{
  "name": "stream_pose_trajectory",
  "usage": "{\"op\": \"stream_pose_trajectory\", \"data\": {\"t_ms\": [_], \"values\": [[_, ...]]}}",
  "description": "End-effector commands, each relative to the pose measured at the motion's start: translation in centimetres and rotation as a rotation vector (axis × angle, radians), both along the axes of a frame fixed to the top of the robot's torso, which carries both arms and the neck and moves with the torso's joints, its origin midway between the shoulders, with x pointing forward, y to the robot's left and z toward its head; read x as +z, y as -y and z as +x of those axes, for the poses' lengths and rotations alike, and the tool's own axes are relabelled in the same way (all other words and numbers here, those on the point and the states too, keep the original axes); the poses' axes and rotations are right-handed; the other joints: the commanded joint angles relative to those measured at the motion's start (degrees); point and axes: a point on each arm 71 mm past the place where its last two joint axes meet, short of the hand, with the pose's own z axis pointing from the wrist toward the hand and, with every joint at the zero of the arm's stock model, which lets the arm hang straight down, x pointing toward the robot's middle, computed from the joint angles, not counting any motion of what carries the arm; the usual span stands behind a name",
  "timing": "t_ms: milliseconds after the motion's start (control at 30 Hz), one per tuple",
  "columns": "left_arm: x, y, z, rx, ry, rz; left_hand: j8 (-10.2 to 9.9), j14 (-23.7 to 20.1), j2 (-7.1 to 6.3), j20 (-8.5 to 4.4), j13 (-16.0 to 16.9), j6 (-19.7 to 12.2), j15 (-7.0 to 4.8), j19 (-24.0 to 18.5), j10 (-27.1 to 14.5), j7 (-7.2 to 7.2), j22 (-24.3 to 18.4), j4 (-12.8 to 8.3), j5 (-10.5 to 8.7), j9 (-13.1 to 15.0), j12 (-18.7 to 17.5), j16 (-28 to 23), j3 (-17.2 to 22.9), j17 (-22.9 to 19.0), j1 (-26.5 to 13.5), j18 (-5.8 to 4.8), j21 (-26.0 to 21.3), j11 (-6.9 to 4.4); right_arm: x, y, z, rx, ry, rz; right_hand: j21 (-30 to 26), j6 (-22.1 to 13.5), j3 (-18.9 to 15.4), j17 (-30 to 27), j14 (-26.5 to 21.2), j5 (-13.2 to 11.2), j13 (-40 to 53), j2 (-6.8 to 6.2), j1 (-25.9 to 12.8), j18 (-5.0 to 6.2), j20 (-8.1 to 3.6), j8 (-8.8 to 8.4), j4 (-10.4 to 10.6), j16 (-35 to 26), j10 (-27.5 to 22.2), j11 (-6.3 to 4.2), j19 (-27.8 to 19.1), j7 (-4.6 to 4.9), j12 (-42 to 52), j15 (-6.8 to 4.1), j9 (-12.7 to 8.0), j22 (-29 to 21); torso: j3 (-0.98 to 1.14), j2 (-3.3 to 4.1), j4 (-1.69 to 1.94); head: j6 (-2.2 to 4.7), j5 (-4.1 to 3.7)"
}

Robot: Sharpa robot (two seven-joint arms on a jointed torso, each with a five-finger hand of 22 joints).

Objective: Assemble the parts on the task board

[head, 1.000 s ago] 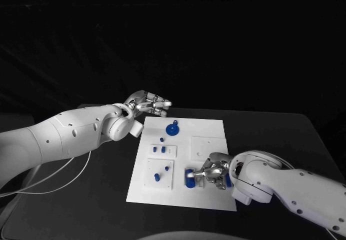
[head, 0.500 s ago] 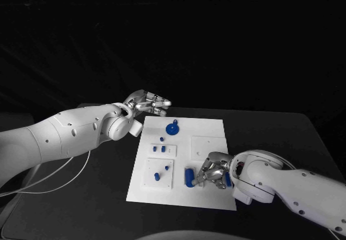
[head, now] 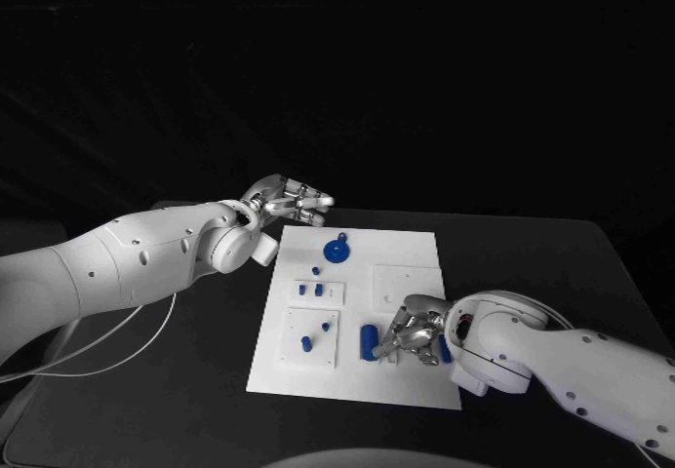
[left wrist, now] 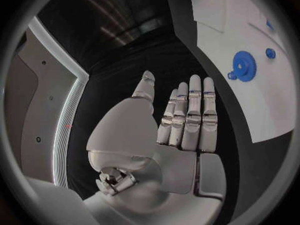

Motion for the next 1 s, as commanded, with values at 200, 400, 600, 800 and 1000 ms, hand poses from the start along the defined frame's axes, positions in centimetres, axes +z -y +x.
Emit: {"op": "stream_pose_trajectory", "data": {"t_ms": [200, 400, 600, 800, 1000], "values": [[0.1, 0.2, -0.1, -0.018, 0.0, -0.003, 0.0, 0.0, 0.46, -0.08, 0.1, -0.1, -0.12, 0.2, -0.4, -0.08, -0.1, 0.2, 0.14, 0.1, -0.2, -0.1, -0.1, 0.1, -0.4, -0.44, 0.4, -0.09, -0.6, -0.2, 0.4, -0.027, 0.021, -0.025, 0.4, -0.5, 2.3, 0.1, 0.1, -0.9, 0.2, 0.76, -1.1, -0.42, -0.27, 0.23, -0.2, 0.5, 0.6, -0.05, 3.3, -0.46, -0.5, -0.32, 2.7, 3.6, -0.01, 0.0, 0.03, -0.18, -0.09], [0.1, 0.1, -0.1, -0.016, 0.0, -0.003, 0.0, 0.0, 0.46, -0.08, 0.1, -0.1, -0.12, 0.2, -0.4, -0.08, -0.1, 0.2, 0.14, 0.1, -0.2, -0.1, -0.1, 0.1, -0.4, -0.44, 0.4, -0.09, -0.9, -0.4, 0.4, -0.032, 0.018, -0.028, 0.5, -0.5, 2.7, 0.2, 0.1, -0.8, 0.2, 0.7, -1.4, -0.43, -0.27, 0.23, -0.1, 0.6, 0.7, -0.07, 3.3, -0.49, -0.6, -0.32, 3.4, 3.7, 0.0, 0.02, 0.0, -0.22, -0.15], [0.0, 0.1, -0.1, -0.017, -0.002, -0.002, 0.0, 0.0, 0.62, -0.09, 0.0, -0.1, -0.13, 0.2, -0.3, -0.09, -0.2, 0.3, 0.18, 0.1, -0.2, -0.1, -0.1, 0.1, -0.3, -0.45, 0.4, -0.1, -1.2, -0.4, 0.4, -0.023, 0.005, -0.033, 0.5, -0.5, 2.7, 0.2, 0.1, 0.1, 0.3, 0.47, -1.5, -0.44, -0.26, 0.22, -0.1, 0.7, 0.7, -0.09, 3.2, -0.51, -0.7, -0.32, 3.7, 3.7, -0.03, 0.0, -0.02, -0.34, -0.17], [0.0, 0.2, 0.0, -0.018, -0.003, -0.002, 0.0, 0.0, 0.76, -0.1, 0.0, -0.1, -0.13, 0.2, -0.4, -0.09, -0.2, 0.3, 0.2, 0.1, -0.2, -0.1, -0.1, 0.1, -0.3, -0.44, 0.4, -0.1, -1.6, -0.6, 0.3, -0.02, -0.006, -0.04, 0.4, -0.5, 2.3, 0.1, 0.0, 1.4, 0.3, 0.13, -1.1, -0.47, -0.27, 0.2, -1.0, 0.6, 0.7, -0.09, 3.2, -0.53, -0.7, -0.32, 3.9, 3.7, 0.0, 0.01, 0.0, -0.38, -0.19], [0.0, 0.2, 0.0, -0.017, -0.002, -0.002, 0.0, 0.0, 0.76, -0.1, 0.0, -0.1, -0.13, 0.2, -0.4, -0.09, -0.2, 0.3, 0.2, 0.1, -0.2, -0.1, -0.1, 0.1, -0.3, -0.44, 0.4, -0.1, -1.6, -0.2, 0.3, -0.042, 0.011, -0.023, 0.3, -0.5, 1.6, 0.1, 0.0, 1.9, 0.4, 0.06, -1.8, -0.43, -0.31, 0.2, -1.2, 0.5, 0.7, -0.09, 3.2, -0.54, -0.8, -0.36, 3.8, 3.7, 0.03, 0.0, -0.01, -0.24, -0.26]]}}
